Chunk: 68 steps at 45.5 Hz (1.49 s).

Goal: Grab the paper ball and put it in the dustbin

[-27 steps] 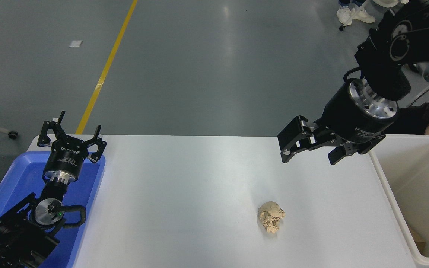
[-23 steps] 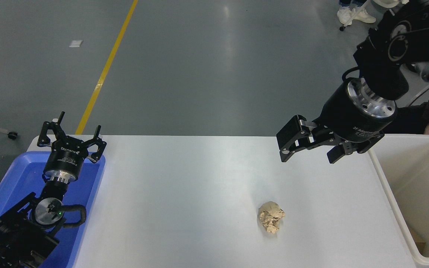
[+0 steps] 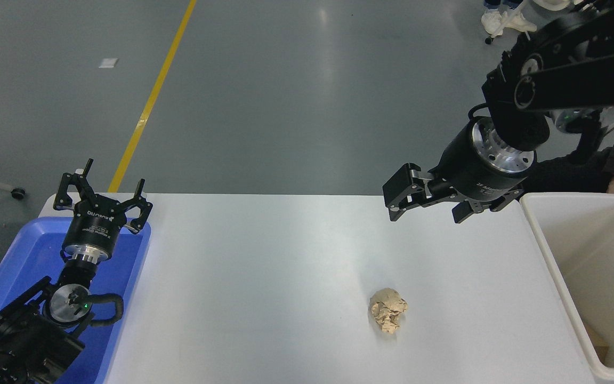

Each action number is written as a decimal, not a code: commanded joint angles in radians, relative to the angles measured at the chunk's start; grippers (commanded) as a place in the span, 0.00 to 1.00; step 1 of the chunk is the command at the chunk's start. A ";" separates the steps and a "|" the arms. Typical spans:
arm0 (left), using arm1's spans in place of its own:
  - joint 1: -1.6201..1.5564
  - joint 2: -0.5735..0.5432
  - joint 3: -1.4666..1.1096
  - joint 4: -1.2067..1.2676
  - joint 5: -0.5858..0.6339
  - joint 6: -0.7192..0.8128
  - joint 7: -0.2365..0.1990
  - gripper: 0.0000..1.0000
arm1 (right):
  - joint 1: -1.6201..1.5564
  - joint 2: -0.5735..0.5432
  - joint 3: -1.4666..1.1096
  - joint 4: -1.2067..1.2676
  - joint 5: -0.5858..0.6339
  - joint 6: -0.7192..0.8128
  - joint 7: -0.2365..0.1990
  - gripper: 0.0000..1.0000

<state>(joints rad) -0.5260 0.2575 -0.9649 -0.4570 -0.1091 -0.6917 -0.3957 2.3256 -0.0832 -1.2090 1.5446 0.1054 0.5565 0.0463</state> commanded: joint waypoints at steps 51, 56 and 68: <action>0.000 0.000 0.000 -0.002 0.000 -0.002 0.002 1.00 | -0.933 0.083 0.167 -0.673 -0.200 -0.073 -0.016 1.00; 0.000 0.000 0.000 0.000 0.000 -0.002 0.002 1.00 | -0.951 0.083 0.174 -0.682 -0.200 -0.073 -0.016 1.00; 0.000 0.000 0.000 0.000 0.000 -0.002 0.002 1.00 | -1.003 0.083 0.212 -0.733 -0.200 -0.075 -0.016 1.00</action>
<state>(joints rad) -0.5261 0.2577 -0.9648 -0.4574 -0.1085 -0.6933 -0.3942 1.3718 -0.0001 -1.0356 0.8578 -0.0917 0.4823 0.0308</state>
